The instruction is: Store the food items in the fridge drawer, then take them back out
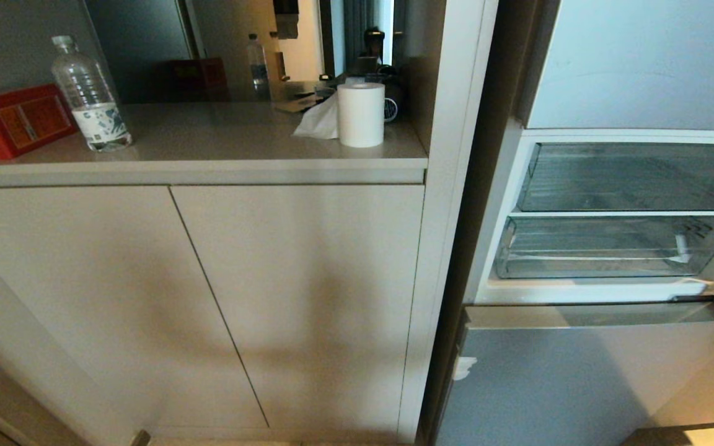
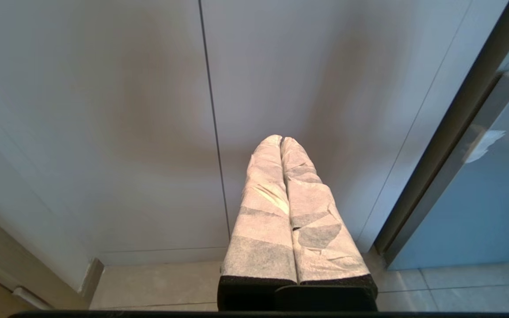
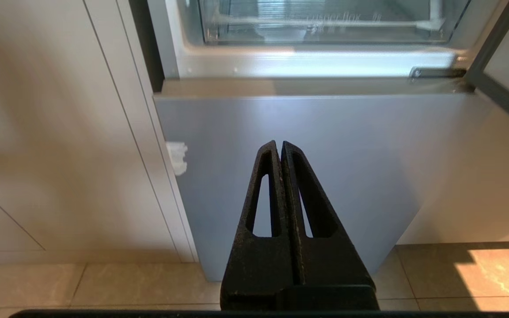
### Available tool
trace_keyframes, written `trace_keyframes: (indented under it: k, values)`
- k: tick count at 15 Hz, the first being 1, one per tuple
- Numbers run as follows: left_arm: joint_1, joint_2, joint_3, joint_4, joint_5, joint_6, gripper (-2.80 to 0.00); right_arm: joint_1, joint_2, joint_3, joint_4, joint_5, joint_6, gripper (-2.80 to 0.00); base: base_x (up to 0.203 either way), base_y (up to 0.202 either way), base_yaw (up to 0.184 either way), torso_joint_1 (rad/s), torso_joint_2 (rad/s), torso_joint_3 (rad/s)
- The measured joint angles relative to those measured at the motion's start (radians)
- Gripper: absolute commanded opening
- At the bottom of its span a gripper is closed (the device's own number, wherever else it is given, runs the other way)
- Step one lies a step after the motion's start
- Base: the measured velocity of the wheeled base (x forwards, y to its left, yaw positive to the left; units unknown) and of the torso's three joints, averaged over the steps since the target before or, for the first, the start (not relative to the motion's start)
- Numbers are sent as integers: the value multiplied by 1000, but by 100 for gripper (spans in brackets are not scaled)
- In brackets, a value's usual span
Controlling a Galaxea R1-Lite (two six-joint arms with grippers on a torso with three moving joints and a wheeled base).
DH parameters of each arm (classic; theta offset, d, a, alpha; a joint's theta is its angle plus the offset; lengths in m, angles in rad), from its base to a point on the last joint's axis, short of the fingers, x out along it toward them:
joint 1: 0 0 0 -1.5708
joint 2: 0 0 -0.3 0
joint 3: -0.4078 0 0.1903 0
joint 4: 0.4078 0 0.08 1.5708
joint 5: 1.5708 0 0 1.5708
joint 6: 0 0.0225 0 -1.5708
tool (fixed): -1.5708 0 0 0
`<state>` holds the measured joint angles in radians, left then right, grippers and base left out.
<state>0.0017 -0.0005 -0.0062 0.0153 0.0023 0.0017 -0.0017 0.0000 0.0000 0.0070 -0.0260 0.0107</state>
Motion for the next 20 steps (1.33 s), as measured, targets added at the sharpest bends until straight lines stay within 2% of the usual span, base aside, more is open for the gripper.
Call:
trace_keyframes:
  k: [6, 9, 10, 13, 17, 20]
  values:
    - [0, 0, 0, 0, 0, 0, -280, -1, 42, 1, -17, 3, 1, -280, 0, 0, 0, -115, 248, 126]
    - [-1, 0, 0, 0, 0, 0, -280, 2, 219, -2, -154, 5, -34, -280, 0, 0, 0, -5, 11, 6]
    - [-1, 0, 0, 0, 0, 0, -280, 3, 300, -11, -215, 8, -36, 0, 0, 0, 0, 0, 0, 0]
    - [-1, 0, 0, 0, 0, 0, -280, 31, 586, -69, -377, 29, -23, 0, 0, 0, 0, 0, 0, 0]
    - [0, 0, 0, 0, 0, 0, -280, 79, 951, -249, -486, 105, 50, 0, 0, 0, 0, 0, 0, 0]
    - [0, 0, 0, 0, 0, 0, -280, 94, 1194, -359, -606, 131, 72, 0, 0, 0, 0, 0, 0, 0]
